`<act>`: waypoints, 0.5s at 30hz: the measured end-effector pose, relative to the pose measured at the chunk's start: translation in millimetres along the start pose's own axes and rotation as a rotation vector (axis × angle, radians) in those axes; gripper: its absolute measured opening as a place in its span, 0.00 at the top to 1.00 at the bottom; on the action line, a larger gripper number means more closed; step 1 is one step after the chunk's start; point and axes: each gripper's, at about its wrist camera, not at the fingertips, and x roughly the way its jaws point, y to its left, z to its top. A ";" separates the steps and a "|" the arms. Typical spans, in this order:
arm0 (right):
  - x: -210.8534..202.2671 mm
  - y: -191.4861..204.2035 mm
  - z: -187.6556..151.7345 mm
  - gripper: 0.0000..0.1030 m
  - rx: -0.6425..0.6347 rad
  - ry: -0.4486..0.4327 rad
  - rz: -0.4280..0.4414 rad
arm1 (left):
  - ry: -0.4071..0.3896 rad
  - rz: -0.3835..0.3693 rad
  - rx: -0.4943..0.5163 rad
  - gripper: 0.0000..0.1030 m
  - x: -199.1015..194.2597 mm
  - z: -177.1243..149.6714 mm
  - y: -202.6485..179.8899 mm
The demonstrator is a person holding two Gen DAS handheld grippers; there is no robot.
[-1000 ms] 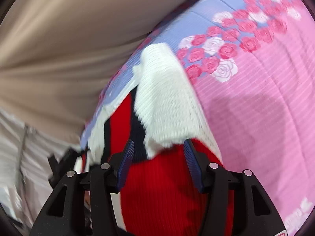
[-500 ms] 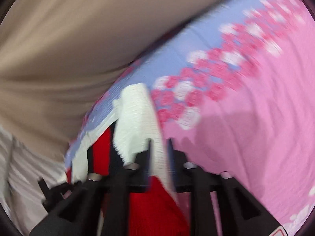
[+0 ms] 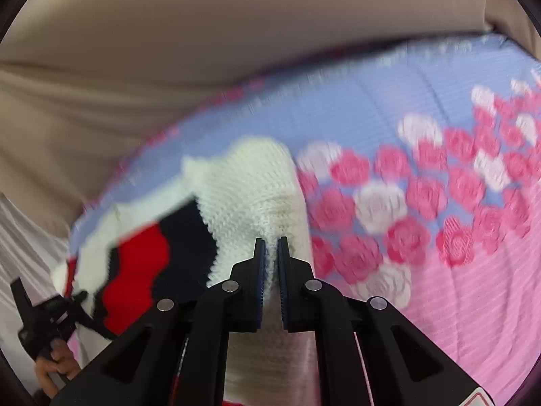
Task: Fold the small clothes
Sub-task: 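Fold the held sleeve across the sweater body with the right gripper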
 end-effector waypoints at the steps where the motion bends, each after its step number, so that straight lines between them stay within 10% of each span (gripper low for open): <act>1: -5.9 3.6 0.7 0.93 -0.009 -0.013 -0.003 | 0.000 0.002 0.009 0.91 -0.9 -0.7 -1.7; 5: -46.5 39.0 -0.1 0.86 -0.090 -0.123 0.015 | -0.003 0.010 0.014 0.88 -0.7 -4.2 -2.5; 9: -23.7 34.4 -27.0 0.86 -0.089 -0.011 -0.001 | 0.010 -0.007 0.014 0.84 -7.1 -4.7 -0.4; 12: -10.9 23.2 -40.6 0.99 -0.070 0.018 -0.018 | -0.001 -0.034 0.004 0.62 -25.3 3.6 14.1; 15: -29.7 36.9 -32.8 0.84 -0.081 -0.001 -0.087 | -0.080 -0.018 -0.048 0.36 -53.2 32.2 49.6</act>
